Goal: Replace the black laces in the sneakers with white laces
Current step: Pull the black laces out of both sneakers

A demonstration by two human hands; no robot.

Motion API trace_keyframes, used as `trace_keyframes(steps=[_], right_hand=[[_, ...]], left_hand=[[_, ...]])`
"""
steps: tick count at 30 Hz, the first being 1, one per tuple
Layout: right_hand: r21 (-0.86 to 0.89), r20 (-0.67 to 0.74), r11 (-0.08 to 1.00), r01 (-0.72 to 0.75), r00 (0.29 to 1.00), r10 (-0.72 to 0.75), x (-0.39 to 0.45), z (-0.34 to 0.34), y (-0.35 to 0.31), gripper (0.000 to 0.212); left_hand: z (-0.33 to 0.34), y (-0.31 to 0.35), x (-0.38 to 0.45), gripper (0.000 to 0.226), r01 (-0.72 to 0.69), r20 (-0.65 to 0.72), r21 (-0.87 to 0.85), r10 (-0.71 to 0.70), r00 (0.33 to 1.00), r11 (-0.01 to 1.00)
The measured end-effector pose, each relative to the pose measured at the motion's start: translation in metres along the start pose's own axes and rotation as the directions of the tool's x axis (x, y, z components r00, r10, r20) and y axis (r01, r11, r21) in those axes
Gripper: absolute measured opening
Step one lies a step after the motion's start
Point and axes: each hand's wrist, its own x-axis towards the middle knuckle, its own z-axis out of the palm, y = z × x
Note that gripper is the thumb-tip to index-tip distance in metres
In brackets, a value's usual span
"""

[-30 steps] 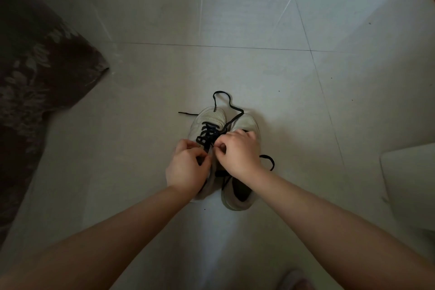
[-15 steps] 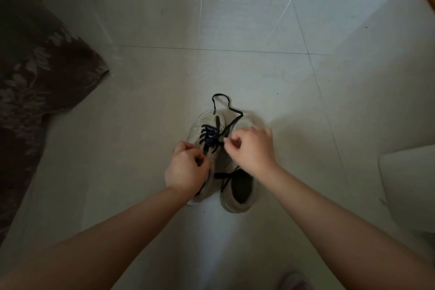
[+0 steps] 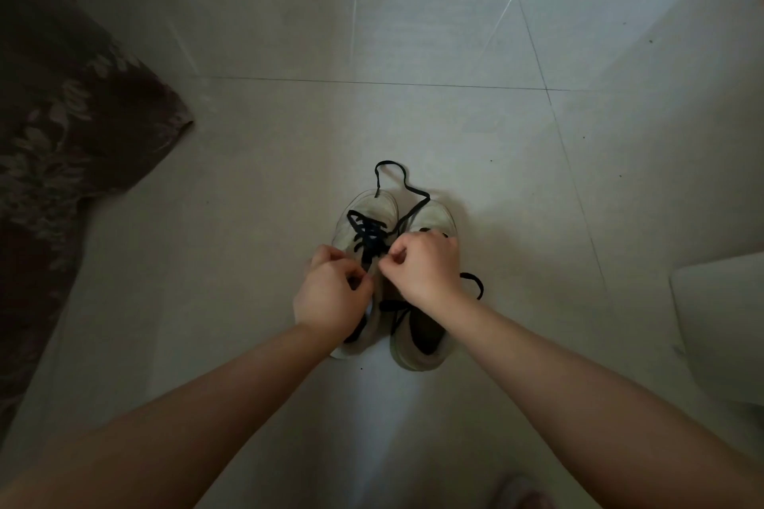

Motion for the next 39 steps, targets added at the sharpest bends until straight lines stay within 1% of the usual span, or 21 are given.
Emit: trace_keyframes(steps=[3, 6, 8, 10, 12, 13, 15, 16, 18, 20, 22, 23, 25, 27, 30, 32, 34, 35, 37, 38, 39], right_hand=[[-0.035, -0.112, 0.998, -0.058, 0.992, 0.053, 0.014, -0.018, 0.015, 0.016], [-0.001, -0.190, 0.990, -0.140, 0.972, 0.137, 0.020, -0.030, 0.033, 0.016], [-0.012, -0.193, 0.995, -0.104, 0.976, 0.100, 0.014, -0.026, 0.036, 0.015], [-0.064, -0.192, 0.998, 0.023, 0.981, -0.035, 0.003, -0.017, 0.031, 0.021], [-0.132, -0.167, 0.981, 0.141, 0.973, -0.162, -0.006, -0.010, 0.022, 0.034], [-0.162, -0.114, 0.971, 0.175, 0.974, -0.195, -0.009, -0.006, 0.017, 0.039], [-0.207, 0.012, 0.959, 0.194, 0.981, -0.196, -0.010, 0.002, 0.009, 0.047], [-0.217, 0.044, 0.958, 0.185, 0.983, -0.180, -0.009, 0.003, 0.005, 0.047], [-0.198, 0.040, 0.962, 0.187, 0.982, -0.183, -0.005, 0.002, 0.001, 0.041], [-0.135, 0.022, 0.970, 0.204, 0.979, -0.203, -0.002, 0.001, 0.001, 0.029], [-0.063, 0.031, 0.968, 0.245, 0.970, -0.243, 0.000, -0.001, 0.003, 0.024], [-0.066, 0.031, 0.958, 0.279, 0.960, -0.277, 0.000, -0.003, 0.004, 0.023], [-0.138, 0.069, 0.928, 0.347, 0.938, -0.341, 0.000, -0.005, 0.007, 0.022], [-0.226, 0.136, 0.893, 0.390, 0.920, -0.367, 0.002, -0.005, 0.010, 0.021], [-0.338, 0.147, 0.828, 0.446, 0.895, -0.422, -0.001, -0.001, 0.005, 0.012], [-0.417, 0.124, 0.799, 0.433, 0.898, -0.422, 0.001, -0.004, 0.005, 0.022], [-0.466, 0.046, 0.809, 0.358, 0.923, -0.382, 0.009, -0.016, 0.013, 0.026], [-0.489, 0.008, 0.817, 0.306, 0.938, -0.347, 0.013, -0.023, 0.018, 0.026], [-0.511, -0.019, 0.833, 0.209, 0.967, -0.255, 0.017, -0.033, 0.029, 0.023], [-0.496, -0.032, 0.848, 0.186, 0.972, -0.232, 0.017, -0.034, 0.032, 0.020], [-0.459, -0.043, 0.866, 0.200, 0.968, -0.246, 0.015, -0.033, 0.032, 0.016]], left_hand=[[-0.001, 0.000, 0.000, 0.014, 0.007, -0.010, -0.006, -0.007, 1.000, 1.000], [-0.001, 0.000, -0.001, 0.019, -0.007, -0.008, -0.015, 0.007, 1.000, 1.000], [-0.002, 0.000, -0.001, 0.021, -0.001, 0.000, -0.016, 0.001, 1.000, 1.000], [-0.002, 0.000, -0.001, 0.021, 0.005, 0.008, -0.011, -0.005, 1.000, 1.000], [-0.002, 0.001, -0.001, 0.020, 0.000, 0.004, -0.010, 0.000, 1.000, 1.000], [-0.002, 0.001, -0.001, 0.020, -0.004, 0.000, -0.015, 0.004, 1.000, 1.000], [-0.002, 0.001, -0.001, 0.020, -0.005, 0.000, -0.031, 0.005, 1.000, 1.000], [-0.003, 0.001, -0.002, 0.020, -0.002, 0.002, -0.037, 0.002, 1.000, 0.999], [-0.003, 0.001, -0.001, 0.021, 0.002, 0.003, -0.041, -0.002, 1.000, 0.999], [-0.004, 0.000, 0.001, 0.018, 0.003, 0.016, -0.036, -0.003, 1.000, 0.999], [-0.004, 0.000, 0.001, 0.017, 0.006, 0.031, -0.025, -0.005, 0.999, 1.000], [-0.004, 0.000, 0.001, 0.016, 0.006, 0.034, -0.018, -0.005, 0.999, 1.000], [-0.005, 0.000, 0.000, 0.014, 0.008, 0.036, -0.007, -0.008, 0.999, 1.000], [-0.004, 0.000, -0.001, 0.013, 0.008, 0.032, -0.007, -0.008, 0.999, 1.000], [-0.002, 0.001, -0.001, 0.014, -0.001, 0.018, 0.011, 0.001, 1.000, 1.000], [-0.002, 0.001, -0.002, 0.014, -0.013, 0.004, 0.024, 0.013, 1.000, 1.000], [-0.003, -0.001, -0.004, 0.016, -0.025, -0.005, 0.038, 0.025, 1.000, 0.999], [-0.003, -0.002, -0.004, 0.016, -0.030, -0.007, 0.045, 0.031, 1.000, 0.999], [-0.003, -0.002, -0.005, 0.016, -0.037, -0.010, 0.052, 0.037, 0.999, 0.998], [-0.003, -0.002, -0.006, 0.016, -0.038, -0.011, 0.053, 0.039, 0.999, 0.998], [-0.002, -0.002, -0.006, 0.016, -0.036, -0.012, 0.051, 0.036, 0.999, 0.998]])
